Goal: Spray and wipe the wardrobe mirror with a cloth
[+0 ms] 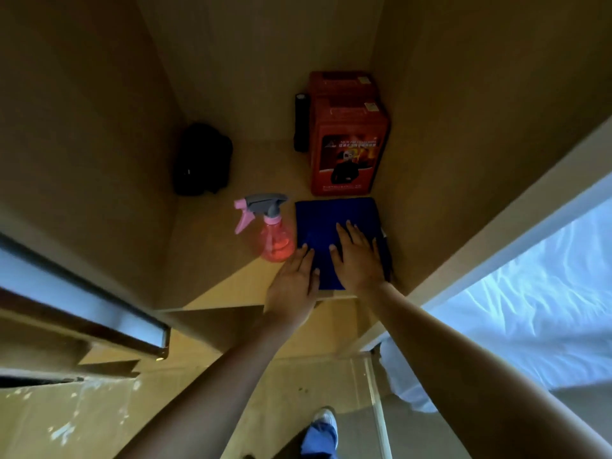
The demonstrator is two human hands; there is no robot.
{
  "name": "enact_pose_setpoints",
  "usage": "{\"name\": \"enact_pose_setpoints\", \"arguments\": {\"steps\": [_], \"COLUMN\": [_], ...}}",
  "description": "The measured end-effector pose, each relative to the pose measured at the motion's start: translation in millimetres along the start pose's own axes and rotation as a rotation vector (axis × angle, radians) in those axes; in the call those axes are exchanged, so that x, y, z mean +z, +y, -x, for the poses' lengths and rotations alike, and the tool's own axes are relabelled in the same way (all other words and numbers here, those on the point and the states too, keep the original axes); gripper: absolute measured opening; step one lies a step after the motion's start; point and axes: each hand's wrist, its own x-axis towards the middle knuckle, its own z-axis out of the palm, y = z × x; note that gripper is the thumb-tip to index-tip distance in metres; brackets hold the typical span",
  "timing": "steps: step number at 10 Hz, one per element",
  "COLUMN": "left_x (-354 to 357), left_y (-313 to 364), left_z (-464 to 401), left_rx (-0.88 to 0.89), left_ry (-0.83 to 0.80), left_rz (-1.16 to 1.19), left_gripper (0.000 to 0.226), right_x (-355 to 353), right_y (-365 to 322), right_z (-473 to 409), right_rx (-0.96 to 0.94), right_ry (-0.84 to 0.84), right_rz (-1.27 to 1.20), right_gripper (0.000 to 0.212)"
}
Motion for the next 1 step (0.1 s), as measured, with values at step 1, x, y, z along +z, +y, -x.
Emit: {"name": "enact_pose_setpoints", "arguments": {"steps": [1], "left_x": [-34.6], "left_y": [-10.0], "left_z": [40.2], "left_rx": [0.016], "left_ry": [0.036], "left_rz": [0.083], "left_gripper": [0.045], "right_x": [-2.7], "right_y": [-31.2], "right_z": [28.9], "right_rx": [0.039], "right_ry": [-0.035], "right_rz": [-0.069], "right_gripper": [0.055]}}
